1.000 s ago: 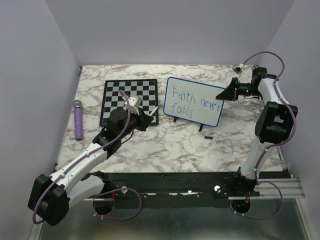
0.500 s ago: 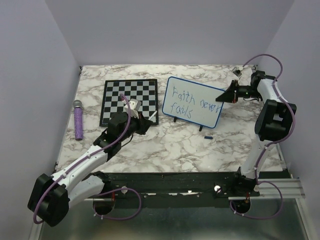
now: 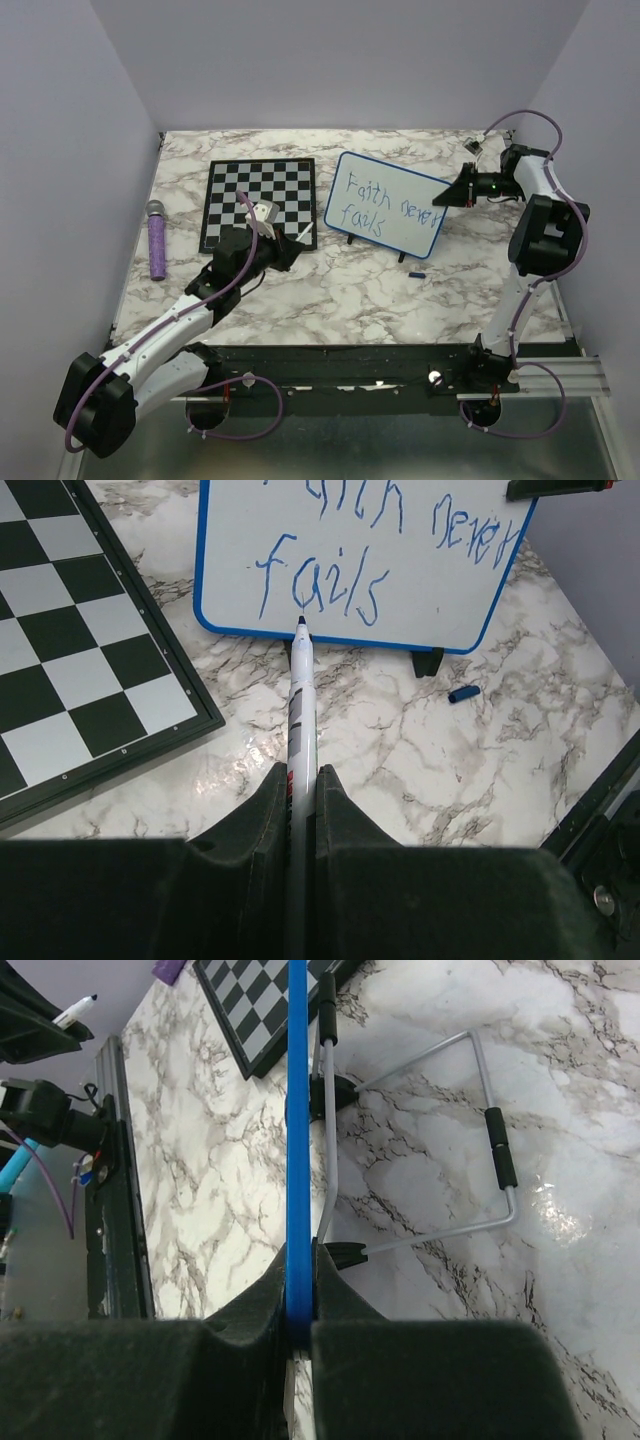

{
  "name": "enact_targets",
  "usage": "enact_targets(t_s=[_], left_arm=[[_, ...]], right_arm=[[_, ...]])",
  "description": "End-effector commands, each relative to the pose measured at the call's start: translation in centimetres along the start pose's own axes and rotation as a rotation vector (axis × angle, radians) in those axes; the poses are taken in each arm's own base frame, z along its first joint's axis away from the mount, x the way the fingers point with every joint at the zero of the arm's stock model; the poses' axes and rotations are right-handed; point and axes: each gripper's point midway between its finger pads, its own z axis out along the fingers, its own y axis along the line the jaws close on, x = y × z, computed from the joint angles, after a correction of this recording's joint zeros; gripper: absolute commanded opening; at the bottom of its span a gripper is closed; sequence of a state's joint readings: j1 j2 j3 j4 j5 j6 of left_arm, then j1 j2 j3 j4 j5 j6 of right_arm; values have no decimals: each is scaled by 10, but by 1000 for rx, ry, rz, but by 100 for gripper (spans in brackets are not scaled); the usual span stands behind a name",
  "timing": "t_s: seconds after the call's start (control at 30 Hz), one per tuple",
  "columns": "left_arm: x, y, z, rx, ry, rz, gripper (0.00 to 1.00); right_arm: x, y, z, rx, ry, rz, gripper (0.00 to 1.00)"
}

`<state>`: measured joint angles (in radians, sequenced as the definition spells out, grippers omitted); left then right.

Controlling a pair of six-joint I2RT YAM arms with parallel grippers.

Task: Write a sentence on the whiteboard
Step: Adjust the whiteboard on the whiteboard stand.

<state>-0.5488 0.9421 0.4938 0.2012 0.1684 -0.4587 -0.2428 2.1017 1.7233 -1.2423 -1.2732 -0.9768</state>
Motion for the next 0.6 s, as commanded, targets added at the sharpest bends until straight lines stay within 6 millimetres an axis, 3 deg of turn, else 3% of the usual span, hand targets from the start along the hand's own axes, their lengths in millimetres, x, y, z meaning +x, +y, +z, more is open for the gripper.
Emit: enact_targets(t_s=[0.0, 0.13, 0.3, 0.57], left_arm=[[-4, -2, -1, 16, -30, -7, 0], [-4, -1, -1, 11, -27, -12, 0], [-3, -2, -1, 13, -27, -17, 0], [-3, -3, -1, 17, -29, -20, 0]], right_arm=[[28, -19, -4, 28, 111, 9, 15], [27, -18, -4, 23, 112, 6, 23], [29, -19, -5, 26, 121, 7, 25], [30, -20, -5, 28, 127, 8, 41]])
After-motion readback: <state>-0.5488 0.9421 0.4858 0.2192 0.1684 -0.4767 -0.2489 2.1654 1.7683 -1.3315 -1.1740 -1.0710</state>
